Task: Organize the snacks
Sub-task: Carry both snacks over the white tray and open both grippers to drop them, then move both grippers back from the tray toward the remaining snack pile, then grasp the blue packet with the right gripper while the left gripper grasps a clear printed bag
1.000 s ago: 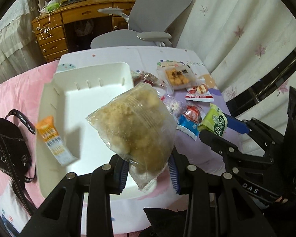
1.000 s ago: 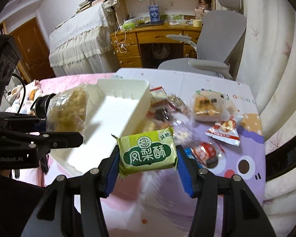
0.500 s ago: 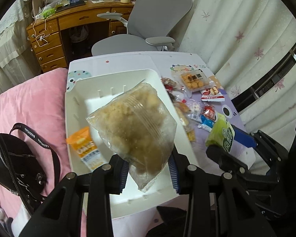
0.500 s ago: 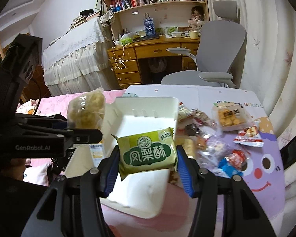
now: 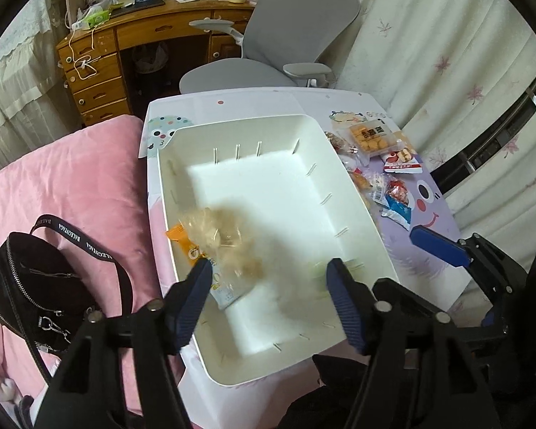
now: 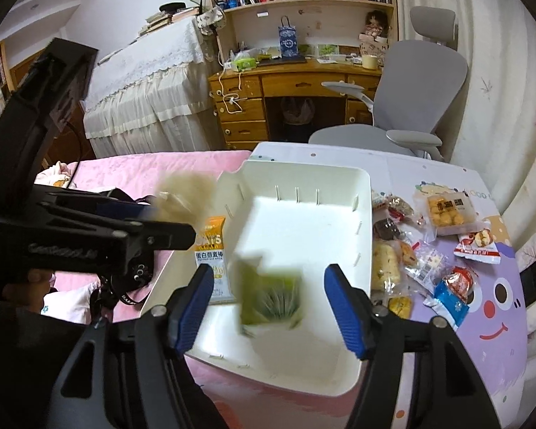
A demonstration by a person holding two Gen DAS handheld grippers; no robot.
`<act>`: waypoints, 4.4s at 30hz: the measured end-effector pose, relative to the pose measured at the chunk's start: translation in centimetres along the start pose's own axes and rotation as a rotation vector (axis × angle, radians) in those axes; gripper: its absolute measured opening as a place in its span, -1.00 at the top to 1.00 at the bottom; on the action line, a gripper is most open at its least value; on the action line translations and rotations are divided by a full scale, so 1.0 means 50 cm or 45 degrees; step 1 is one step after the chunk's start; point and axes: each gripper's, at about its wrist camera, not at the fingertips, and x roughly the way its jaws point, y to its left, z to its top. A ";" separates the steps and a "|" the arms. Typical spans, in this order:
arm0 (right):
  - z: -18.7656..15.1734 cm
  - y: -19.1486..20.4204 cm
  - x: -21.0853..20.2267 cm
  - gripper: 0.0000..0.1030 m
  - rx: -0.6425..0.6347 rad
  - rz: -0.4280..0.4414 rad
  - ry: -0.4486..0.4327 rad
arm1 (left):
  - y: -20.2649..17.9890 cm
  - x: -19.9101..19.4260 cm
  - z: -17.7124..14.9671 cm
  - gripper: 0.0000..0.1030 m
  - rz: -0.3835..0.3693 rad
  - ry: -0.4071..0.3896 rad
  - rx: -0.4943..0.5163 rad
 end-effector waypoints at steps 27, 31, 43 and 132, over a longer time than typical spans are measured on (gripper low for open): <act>-0.123 -0.069 -0.072 -0.26 0.129 -0.148 0.178 | -0.167 0.044 -0.032 -0.63 -0.081 0.119 0.163; -0.157 -0.105 -0.082 -0.26 0.162 -0.170 0.234 | -0.212 0.072 -0.031 -0.63 -0.107 0.166 0.176; -0.201 -0.229 -0.079 -0.26 0.202 -0.179 0.340 | -0.340 0.136 0.020 -0.63 -0.088 0.197 0.227; -0.158 -0.550 0.199 0.35 -0.171 0.025 0.360 | -0.517 0.610 0.282 0.11 0.212 0.654 0.128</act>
